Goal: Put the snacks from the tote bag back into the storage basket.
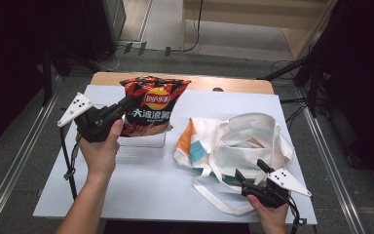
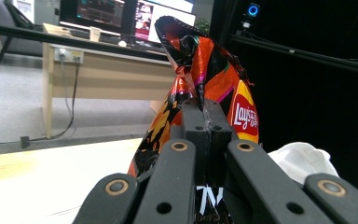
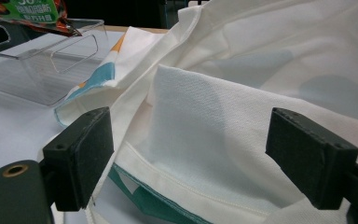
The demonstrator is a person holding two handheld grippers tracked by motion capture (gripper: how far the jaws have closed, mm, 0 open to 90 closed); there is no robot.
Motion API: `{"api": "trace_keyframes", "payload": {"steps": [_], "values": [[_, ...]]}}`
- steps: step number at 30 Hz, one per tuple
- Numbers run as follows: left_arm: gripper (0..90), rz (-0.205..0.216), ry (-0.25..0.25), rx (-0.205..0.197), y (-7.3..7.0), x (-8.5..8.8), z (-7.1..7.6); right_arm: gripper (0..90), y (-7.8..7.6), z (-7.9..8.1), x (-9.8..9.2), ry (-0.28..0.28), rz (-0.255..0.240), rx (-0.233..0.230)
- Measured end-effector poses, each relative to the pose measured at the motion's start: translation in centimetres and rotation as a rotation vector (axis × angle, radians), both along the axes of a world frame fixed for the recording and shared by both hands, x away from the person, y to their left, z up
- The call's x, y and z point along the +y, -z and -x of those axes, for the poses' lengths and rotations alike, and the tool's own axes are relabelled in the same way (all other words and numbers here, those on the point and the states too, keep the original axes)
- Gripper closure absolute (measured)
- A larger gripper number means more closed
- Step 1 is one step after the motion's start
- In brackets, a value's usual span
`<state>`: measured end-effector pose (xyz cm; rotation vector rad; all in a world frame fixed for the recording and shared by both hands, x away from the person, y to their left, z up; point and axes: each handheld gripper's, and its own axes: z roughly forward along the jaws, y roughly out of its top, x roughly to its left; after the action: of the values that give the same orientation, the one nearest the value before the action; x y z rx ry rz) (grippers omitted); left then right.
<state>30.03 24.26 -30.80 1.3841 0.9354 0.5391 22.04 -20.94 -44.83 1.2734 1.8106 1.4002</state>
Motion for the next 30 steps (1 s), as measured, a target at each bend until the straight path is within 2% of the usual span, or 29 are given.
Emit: {"api": "trace_keyframes", "payload": {"steps": [7, 12, 17, 21, 25, 26, 30], "values": [[90.0, 0.008, -0.025, -0.012, -0.3, 1.8, 0.2, 15.6, 0.1, -0.1, 0.4, -0.003, 0.006, 0.005], [90.0, 0.006, -0.032, 0.001, 0.2, 2.7, 0.0, 15.5, 0.2, -0.2, 0.6, -0.005, 0.007, 0.009], [90.0, 0.014, -0.035, 0.032, 1.7, 3.5, -0.8, 15.5, 0.0, 0.0, 0.5, 0.016, 0.006, -0.003], [90.0, -0.002, -0.034, 0.059, 3.3, 3.9, -1.7, 15.5, -0.2, 0.1, 0.3, 0.026, 0.006, -0.013], [90.0, -0.031, -0.033, 0.107, 5.3, 4.4, -2.9, 15.4, -0.2, 0.1, 0.1, 0.031, 0.007, -0.016], [90.0, -0.027, -0.032, 0.12, 5.7, 4.6, -3.2, 15.5, -0.2, 0.1, 0.1, 0.031, 0.008, -0.017], [87.6, -0.027, -0.105, 0.169, 7.0, 5.4, -3.9, 15.6, -0.2, 0.2, 0.1, 0.032, 0.009, -0.019]]}}
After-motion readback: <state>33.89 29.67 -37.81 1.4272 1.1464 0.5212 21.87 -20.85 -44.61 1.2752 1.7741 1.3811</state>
